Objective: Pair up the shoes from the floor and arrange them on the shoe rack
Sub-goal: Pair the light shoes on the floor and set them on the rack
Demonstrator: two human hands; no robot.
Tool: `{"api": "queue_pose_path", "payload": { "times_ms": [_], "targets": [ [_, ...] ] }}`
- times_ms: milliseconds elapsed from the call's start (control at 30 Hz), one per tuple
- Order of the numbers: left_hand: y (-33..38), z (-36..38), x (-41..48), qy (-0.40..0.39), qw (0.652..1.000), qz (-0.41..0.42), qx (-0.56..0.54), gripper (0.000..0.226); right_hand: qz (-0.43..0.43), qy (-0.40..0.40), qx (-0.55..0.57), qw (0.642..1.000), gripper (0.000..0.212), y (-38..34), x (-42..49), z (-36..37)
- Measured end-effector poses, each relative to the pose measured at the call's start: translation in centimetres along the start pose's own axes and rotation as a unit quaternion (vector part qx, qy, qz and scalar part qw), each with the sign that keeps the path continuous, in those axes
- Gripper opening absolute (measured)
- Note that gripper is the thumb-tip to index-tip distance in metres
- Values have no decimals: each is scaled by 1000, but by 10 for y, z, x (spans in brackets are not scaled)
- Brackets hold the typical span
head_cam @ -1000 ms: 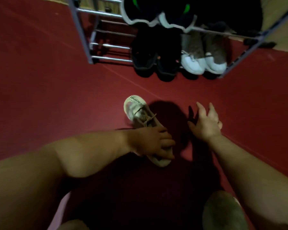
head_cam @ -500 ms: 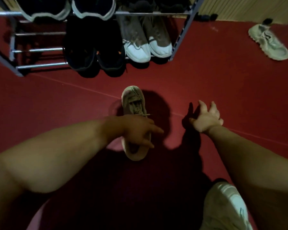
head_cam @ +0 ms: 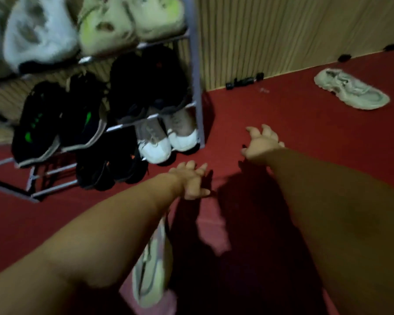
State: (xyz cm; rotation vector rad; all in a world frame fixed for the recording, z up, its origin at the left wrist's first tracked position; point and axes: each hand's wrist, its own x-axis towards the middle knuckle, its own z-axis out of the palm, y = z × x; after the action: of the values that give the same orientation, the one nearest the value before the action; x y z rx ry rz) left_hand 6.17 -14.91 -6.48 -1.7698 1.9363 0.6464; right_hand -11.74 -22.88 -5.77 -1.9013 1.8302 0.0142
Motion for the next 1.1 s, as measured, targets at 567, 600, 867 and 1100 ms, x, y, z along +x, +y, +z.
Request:
{"api": "queue_pose_path", "payload": {
  "times_ms": [567, 600, 867, 1100],
  "targets": [
    [197, -28, 214, -14, 998, 6, -65, 86, 154, 29, 95, 983, 75, 221, 72, -48],
    [204, -27, 230, -4, 998, 14, -58, 85, 161, 27, 91, 982, 75, 230, 79, -41],
    [242, -45, 355, 163, 986, 23, -26, 68, 187, 52, 73, 978, 74, 287, 176, -20],
    [244, -34, 363, 242, 970, 16, -18, 70, 218, 116, 44, 968, 77, 310, 270, -55]
  ]
}}
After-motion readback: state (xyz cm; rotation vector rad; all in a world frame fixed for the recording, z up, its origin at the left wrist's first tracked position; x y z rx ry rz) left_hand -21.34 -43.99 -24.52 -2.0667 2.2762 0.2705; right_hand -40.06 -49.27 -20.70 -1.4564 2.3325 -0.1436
